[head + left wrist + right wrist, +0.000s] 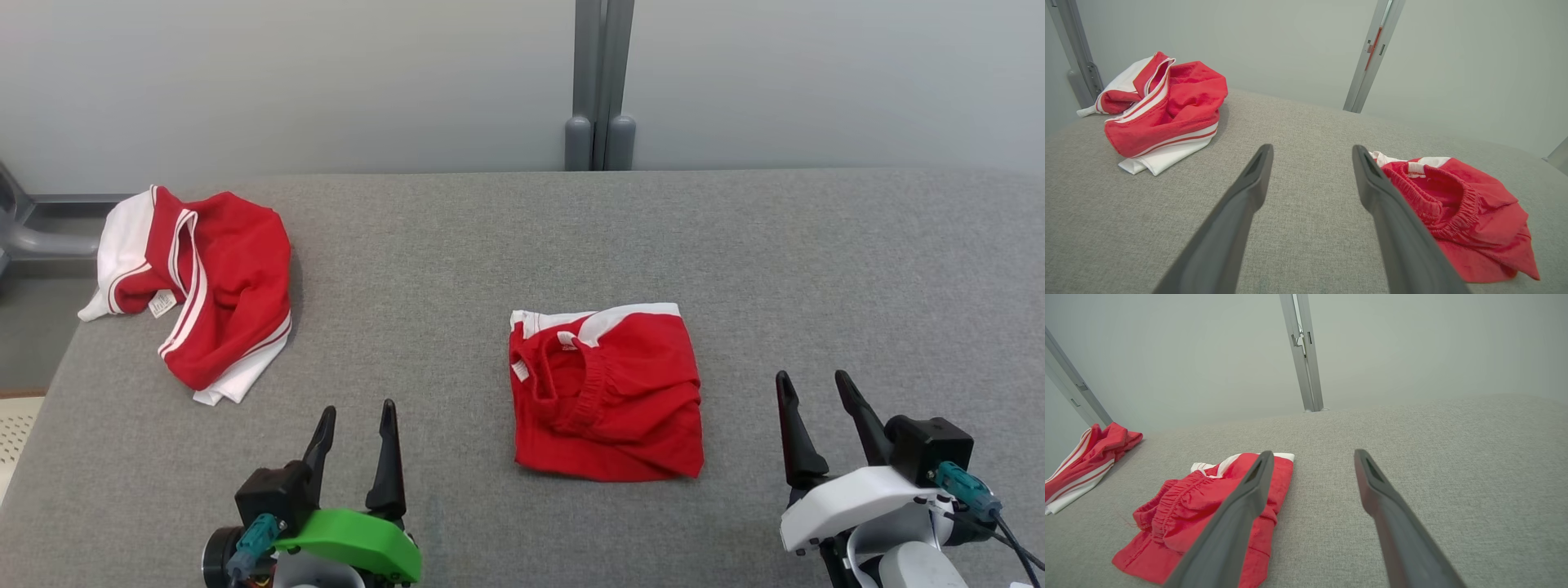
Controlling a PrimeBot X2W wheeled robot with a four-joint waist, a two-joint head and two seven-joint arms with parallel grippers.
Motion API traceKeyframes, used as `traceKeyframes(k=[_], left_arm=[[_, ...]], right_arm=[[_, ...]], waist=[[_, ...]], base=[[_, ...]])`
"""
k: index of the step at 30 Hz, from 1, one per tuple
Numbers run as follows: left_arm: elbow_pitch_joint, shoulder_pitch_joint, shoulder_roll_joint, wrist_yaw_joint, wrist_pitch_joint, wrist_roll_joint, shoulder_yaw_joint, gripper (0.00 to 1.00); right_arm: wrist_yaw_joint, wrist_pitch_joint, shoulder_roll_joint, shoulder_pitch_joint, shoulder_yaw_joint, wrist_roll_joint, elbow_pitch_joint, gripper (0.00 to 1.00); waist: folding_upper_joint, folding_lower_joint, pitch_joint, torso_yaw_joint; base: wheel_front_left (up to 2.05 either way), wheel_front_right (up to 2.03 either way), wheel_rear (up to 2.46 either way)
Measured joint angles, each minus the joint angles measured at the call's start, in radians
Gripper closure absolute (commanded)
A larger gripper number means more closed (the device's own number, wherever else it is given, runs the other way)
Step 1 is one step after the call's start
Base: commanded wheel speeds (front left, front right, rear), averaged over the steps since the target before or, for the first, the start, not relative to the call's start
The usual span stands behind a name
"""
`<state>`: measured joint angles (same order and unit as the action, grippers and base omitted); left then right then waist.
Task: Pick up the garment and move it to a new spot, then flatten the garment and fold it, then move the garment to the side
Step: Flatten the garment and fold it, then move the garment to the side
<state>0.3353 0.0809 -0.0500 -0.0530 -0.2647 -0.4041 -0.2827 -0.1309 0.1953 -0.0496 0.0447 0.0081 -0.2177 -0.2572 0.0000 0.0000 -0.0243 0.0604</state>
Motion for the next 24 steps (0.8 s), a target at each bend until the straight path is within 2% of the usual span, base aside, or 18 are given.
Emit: traceKeyframes(k=[9,14,17,24], left_arm=[[0.005,0.0,0.0,-0.001,0.0,0.0,-0.003,0.0],[0.006,0.001,0.0,-0.001,0.0,0.0,-0.002,0.0],[0.004,0.001,0.0,-0.002,0.0,-0.002,0.0,0.0],[0.005,0.003,0.0,-0.001,0.0,-0.007,0.01,0.0]], right_arm=[[0.0,-0.006,0.0,0.0,-0.002,0.004,-0.005,0.0],[0.0,-0.047,0.0,0.001,-0.016,0.012,-0.021,0.0],[0.0,-0.095,0.001,0.017,-0.026,0.013,-0.029,0.0],[0.0,-0.296,0.0,0.143,-0.065,0.035,-0.041,0.0]], waist=[[0.0,0.0,0.001,0.003],[0.0,0.0,0.004,0.012],[0.0,0.0,0.006,0.021],[0.0,0.0,0.017,0.048]], base=[[0.0,0.0,0.0],[0.0,0.0,0.0],[0.0,0.0,0.0],[0.0,0.0,0.0]])
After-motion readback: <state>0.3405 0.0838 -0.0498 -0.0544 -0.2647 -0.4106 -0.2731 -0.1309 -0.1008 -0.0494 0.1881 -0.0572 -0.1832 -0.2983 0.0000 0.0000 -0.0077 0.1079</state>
